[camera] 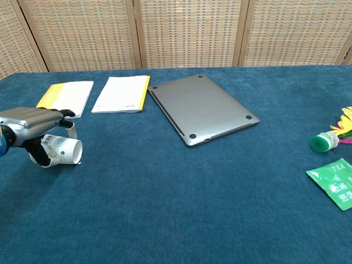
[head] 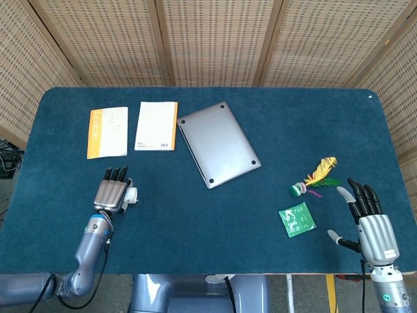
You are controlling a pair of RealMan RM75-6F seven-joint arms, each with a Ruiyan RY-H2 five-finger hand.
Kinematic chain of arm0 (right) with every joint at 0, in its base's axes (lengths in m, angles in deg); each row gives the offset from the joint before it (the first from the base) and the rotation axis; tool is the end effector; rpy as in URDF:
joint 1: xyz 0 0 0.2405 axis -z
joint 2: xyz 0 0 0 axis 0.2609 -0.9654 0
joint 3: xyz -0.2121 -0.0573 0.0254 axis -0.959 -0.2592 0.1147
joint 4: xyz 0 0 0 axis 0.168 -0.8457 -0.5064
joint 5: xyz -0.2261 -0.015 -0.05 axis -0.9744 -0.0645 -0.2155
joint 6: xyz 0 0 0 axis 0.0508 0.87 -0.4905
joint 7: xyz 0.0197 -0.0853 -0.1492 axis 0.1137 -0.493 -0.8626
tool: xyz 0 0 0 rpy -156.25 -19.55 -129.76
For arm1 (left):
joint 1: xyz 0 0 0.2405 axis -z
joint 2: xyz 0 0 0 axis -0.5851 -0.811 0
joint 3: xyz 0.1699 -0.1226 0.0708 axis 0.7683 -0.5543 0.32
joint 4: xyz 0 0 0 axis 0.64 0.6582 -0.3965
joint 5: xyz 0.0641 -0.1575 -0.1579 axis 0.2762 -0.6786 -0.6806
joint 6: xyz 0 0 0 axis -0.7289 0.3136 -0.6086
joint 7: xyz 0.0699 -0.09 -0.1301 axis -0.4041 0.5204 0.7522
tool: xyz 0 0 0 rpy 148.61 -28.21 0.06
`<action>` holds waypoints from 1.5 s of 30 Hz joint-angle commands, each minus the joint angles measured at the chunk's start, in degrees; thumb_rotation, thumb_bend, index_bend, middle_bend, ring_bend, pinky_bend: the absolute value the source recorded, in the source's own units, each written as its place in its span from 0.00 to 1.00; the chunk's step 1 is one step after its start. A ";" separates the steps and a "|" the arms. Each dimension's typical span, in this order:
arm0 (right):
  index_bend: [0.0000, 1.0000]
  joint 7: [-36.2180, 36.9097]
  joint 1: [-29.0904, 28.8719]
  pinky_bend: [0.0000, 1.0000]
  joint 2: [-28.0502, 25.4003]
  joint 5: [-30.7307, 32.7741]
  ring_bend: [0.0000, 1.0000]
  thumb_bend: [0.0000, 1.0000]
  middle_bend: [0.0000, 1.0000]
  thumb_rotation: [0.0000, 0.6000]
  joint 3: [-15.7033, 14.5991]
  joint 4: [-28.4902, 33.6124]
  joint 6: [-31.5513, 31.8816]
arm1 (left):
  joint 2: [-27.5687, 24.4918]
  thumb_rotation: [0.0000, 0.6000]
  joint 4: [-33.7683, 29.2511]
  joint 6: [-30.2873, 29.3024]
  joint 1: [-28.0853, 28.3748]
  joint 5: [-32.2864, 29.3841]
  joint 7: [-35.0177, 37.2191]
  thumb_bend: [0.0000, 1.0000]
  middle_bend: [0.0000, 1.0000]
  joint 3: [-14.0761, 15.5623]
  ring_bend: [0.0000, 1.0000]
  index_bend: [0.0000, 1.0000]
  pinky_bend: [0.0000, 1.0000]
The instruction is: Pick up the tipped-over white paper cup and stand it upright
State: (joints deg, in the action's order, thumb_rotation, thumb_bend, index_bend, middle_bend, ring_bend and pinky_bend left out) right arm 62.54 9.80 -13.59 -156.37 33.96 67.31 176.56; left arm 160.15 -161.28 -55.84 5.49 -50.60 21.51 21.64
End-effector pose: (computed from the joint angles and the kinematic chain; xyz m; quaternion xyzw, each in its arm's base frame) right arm -0.2510 -0.2090 0.1118 0.5796 -0.3612 0.5076 0.5252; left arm -0.1771 0.3096 -0.0492 -0.7294 -0.3863 -0.1843 0.5336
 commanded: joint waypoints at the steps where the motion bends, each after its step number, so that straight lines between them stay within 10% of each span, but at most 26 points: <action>1: 0.00 0.03 -0.02 0.00 0.00 -0.02 0.00 0.13 0.00 1.00 -0.01 -0.05 -0.01 | 0.33 1.00 0.52 -0.12 -0.44 0.79 0.74 0.36 0.00 0.13 0.00 0.36 0.00; 23: 0.00 -0.57 -0.15 0.00 0.37 -0.10 0.00 0.13 0.00 1.00 -0.19 -0.08 -0.39 | 2.64 1.00 6.32 0.87 -9.01 27.30 47.50 0.33 0.00 -4.88 0.00 0.35 0.00; 45: 0.00 -1.19 -0.50 0.00 0.74 -0.24 0.00 0.13 0.00 1.00 -0.62 -0.18 -1.37 | 5.82 1.00 17.93 7.40 -10.81 32.77 60.13 0.29 0.00 -3.18 0.00 0.31 0.00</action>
State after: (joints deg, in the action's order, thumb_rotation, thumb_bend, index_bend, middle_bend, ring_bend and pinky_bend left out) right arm 61.35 9.31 -12.85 -156.61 33.35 67.12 175.21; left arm 166.40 -143.75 -48.95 -5.13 -18.25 81.26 18.08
